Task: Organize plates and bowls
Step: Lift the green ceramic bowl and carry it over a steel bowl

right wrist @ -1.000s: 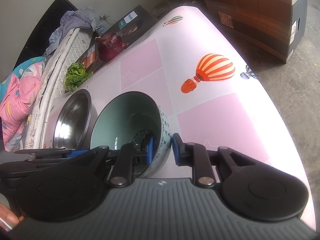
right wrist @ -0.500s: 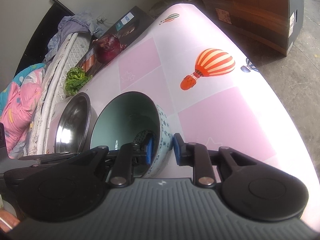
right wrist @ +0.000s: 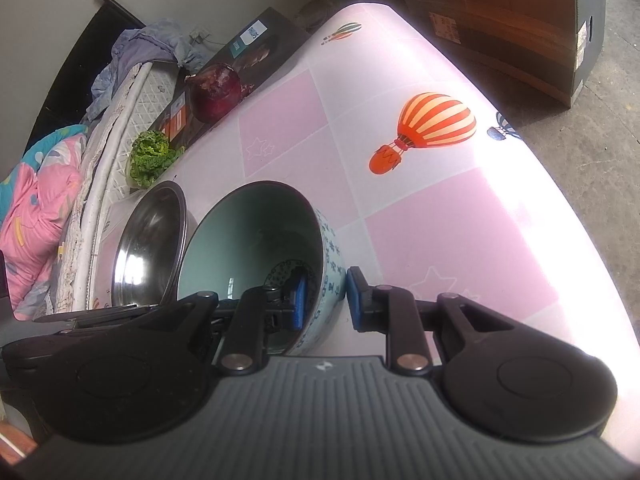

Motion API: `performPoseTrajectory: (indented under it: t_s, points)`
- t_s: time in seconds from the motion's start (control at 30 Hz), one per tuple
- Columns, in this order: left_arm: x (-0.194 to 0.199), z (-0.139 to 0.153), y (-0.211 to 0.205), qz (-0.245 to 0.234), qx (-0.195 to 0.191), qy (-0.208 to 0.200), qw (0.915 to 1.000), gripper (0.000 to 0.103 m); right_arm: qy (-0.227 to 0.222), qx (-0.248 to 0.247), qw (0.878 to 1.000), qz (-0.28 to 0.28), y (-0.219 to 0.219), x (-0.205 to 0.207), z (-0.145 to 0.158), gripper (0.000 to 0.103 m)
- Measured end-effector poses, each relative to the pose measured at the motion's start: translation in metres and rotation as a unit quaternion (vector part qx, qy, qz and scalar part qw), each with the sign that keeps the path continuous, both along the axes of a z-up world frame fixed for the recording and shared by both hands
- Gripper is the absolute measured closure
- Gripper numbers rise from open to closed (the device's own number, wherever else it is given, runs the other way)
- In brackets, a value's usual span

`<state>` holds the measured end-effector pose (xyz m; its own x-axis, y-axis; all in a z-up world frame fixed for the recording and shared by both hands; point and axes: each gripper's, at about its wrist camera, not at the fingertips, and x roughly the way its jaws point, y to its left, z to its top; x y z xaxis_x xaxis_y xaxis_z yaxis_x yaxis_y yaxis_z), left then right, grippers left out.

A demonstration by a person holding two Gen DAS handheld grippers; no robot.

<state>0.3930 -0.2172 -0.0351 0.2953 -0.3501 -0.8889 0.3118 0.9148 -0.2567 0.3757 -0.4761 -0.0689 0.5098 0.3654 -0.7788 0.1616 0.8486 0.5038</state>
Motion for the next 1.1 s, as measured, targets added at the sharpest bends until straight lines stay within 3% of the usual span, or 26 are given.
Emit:
performPoseTrajectory:
  t_s: [0.73, 1.1]
  points:
    - [-0.012, 0.036, 0.002, 0.000, -0.021, -0.027, 0.9994, 0.077, -0.013, -0.009, 1.000, -0.006, -0.004, -0.008, 0.028, 0.083]
    - [-0.014, 0.060, 0.032, 0.024, -0.038, -0.047, 0.9979, 0.077, -0.026, -0.008, 1.000, 0.006, 0.017, -0.001, 0.049, 0.083]
